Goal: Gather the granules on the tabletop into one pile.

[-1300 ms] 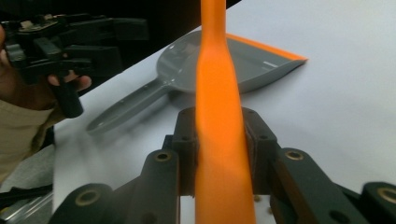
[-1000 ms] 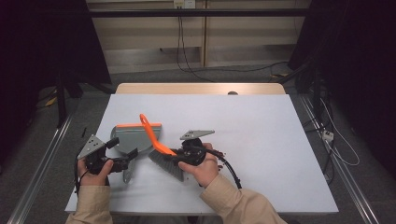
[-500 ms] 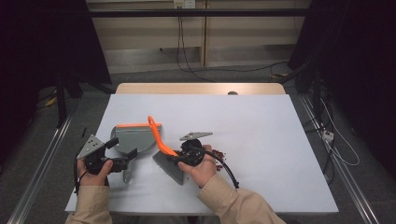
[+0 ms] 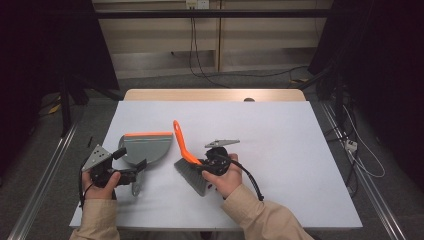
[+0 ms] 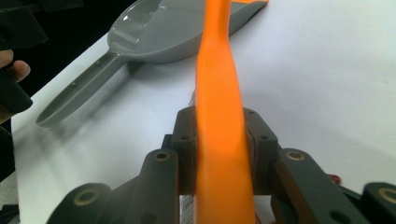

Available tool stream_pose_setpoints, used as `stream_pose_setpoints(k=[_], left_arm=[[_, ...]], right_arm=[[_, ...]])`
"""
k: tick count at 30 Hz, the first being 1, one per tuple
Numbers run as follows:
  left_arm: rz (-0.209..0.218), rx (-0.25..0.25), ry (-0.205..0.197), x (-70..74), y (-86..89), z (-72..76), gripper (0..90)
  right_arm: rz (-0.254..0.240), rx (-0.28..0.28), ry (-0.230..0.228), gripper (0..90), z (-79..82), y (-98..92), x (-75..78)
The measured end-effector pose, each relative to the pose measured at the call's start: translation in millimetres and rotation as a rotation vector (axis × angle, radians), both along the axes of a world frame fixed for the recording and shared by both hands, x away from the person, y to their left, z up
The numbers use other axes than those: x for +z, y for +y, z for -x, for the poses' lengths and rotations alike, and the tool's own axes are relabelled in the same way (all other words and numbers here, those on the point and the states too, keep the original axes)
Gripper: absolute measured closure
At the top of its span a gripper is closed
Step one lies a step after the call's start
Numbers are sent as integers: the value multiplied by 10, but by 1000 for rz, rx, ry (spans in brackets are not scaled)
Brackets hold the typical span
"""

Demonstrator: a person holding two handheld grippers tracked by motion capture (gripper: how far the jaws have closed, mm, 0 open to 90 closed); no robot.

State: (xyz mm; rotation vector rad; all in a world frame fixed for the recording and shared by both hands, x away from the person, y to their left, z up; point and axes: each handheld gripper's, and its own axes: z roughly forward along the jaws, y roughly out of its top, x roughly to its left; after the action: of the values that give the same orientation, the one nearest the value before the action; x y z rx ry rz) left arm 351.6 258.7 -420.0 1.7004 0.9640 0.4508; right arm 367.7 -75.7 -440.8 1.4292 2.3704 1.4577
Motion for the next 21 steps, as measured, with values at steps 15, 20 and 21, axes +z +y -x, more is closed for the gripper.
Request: stream_pose_setpoints(k=[15,20,21], left_arm=[[-5,-3,0,-2,-10,-3,59],[-4,-2,0,-3,-15,-2,59],[-3,-2,0,-3,-16,-1,59]], right_arm=[[8,-48,-2,709,-21,-277,-1],[11,-58,-4,709,-36,-348,-1],[12,-59,-6,709,-38,-362,-2]])
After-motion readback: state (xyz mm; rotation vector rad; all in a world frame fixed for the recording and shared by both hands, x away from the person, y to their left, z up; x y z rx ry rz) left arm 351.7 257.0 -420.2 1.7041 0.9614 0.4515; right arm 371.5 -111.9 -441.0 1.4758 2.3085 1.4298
